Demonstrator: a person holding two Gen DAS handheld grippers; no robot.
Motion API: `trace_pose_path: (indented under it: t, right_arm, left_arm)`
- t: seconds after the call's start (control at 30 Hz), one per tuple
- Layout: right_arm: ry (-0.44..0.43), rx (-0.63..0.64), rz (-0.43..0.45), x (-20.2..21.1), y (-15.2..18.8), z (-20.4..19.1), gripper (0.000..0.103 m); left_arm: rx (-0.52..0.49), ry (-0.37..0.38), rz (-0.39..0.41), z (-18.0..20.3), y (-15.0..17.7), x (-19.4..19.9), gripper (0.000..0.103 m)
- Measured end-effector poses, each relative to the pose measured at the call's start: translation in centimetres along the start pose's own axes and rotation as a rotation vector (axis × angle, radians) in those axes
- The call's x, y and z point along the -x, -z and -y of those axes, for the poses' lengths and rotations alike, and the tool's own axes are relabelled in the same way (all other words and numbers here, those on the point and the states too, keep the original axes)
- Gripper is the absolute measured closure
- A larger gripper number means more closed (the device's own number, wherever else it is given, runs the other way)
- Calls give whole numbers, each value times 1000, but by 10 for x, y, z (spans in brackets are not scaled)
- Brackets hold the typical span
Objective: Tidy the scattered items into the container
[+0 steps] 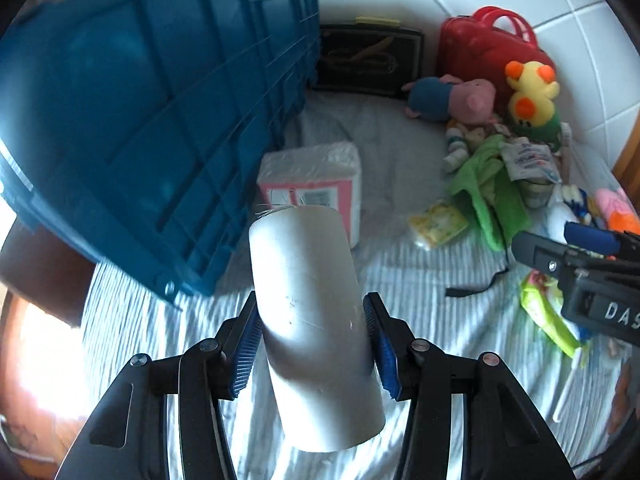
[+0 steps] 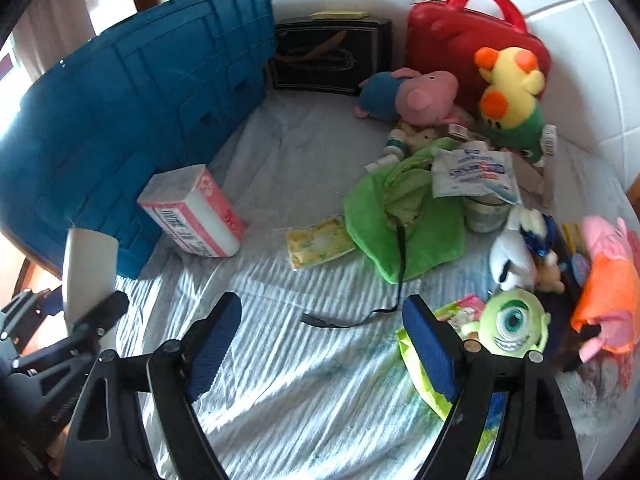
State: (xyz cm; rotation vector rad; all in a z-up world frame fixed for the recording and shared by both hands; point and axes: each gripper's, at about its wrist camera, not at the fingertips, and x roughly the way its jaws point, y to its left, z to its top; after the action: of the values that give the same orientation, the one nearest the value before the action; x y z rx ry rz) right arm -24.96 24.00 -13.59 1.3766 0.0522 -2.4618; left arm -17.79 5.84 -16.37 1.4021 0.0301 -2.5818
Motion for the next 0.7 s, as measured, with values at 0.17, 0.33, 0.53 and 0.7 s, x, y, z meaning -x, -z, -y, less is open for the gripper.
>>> trace_pose_path:
  t: [0.17,0.33,0.53,0.7]
  right_arm:
    - [-129,81,-17,-33,-12,-23,17]
    - [-178,174,5,-57,-33,-59,1]
    - [-191,192,75,-72,-68,-89,1]
    - [-93,245,19,-110,-89,-109,1]
  left_arm:
    - [100,-91,-67,-24,27,-22,54]
    - [191,-161,-108,-58,35,-41,54]
    - [251,-192,-133,-90,33,-52,54]
    - [285,-201,-144,-104,35,-54,54]
